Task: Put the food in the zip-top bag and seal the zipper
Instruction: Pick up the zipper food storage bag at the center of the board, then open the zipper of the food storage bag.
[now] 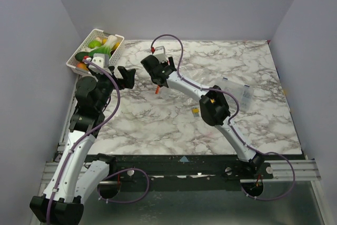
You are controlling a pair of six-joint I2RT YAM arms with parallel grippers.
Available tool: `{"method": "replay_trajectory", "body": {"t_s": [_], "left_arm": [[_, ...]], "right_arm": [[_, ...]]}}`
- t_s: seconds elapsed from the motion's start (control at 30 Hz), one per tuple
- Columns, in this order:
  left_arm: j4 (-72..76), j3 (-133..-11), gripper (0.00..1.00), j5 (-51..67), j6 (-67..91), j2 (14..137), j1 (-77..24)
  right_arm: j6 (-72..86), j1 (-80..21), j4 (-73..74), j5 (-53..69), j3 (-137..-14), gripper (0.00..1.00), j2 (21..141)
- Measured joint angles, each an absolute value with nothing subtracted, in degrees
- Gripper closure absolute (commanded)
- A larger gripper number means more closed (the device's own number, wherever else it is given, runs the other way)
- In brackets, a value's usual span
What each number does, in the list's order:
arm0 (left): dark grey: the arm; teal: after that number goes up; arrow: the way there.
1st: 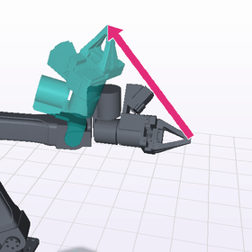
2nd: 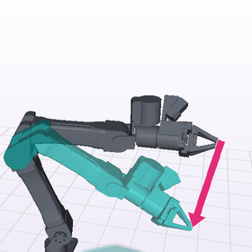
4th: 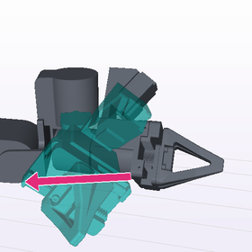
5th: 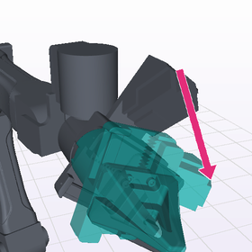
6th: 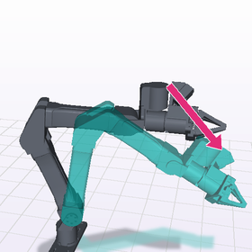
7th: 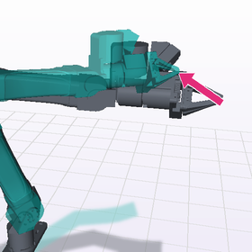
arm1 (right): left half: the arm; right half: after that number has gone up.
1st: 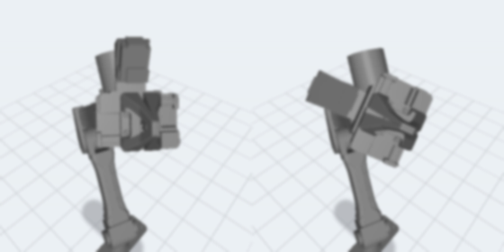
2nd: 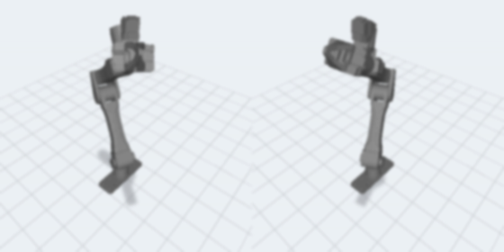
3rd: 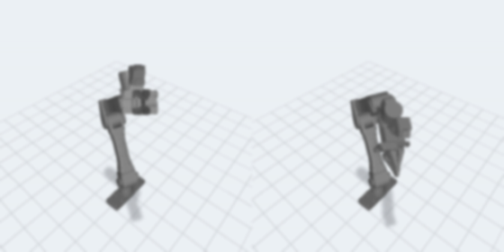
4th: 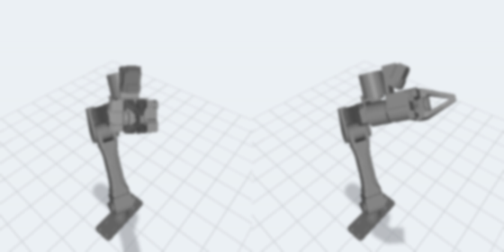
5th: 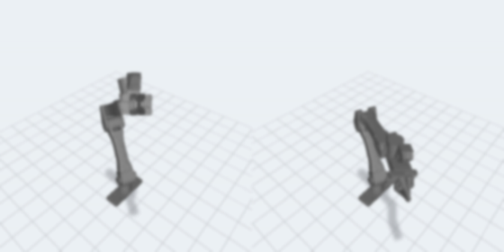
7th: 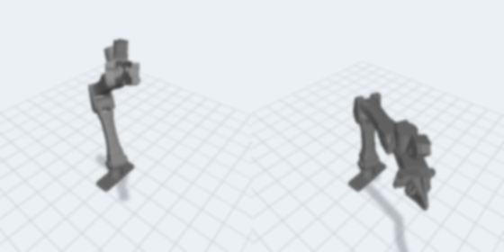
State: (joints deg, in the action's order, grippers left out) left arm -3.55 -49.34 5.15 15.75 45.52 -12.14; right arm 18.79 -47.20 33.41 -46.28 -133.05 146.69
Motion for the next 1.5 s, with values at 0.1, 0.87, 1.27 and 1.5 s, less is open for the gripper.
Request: {"method": "replay_trajectory", "body": {"t_s": [0.1, 0.87, 1.27, 1.5], "left_arm": [[-3.55, -49.34, 0.02, 5.15, 15.77, 45.56, -12.12], [-12.67, -58.63, 0.08, 13.30, 24.43, 57.36, -13.89], [-12.10, -57.06, 0.26, 25.52, 26.74, 67.00, -12.40], [-12.64, -57.41, 0.46, 30.46, 29.82, 71.57, -11.53]], "right_arm": [[18.87, -47.20, 33.01, -45.95, -133.05, 0.40, 146.91], [23.55, -47.20, 19.51, -36.77, -104.07, 0.99, 123.98], [19.88, -47.20, -4.25, -23.97, -80.53, 0.99, 103.09], [19.88, -47.24, -9.61, -19.35, -75.90, 0.99, 101.78]]}}
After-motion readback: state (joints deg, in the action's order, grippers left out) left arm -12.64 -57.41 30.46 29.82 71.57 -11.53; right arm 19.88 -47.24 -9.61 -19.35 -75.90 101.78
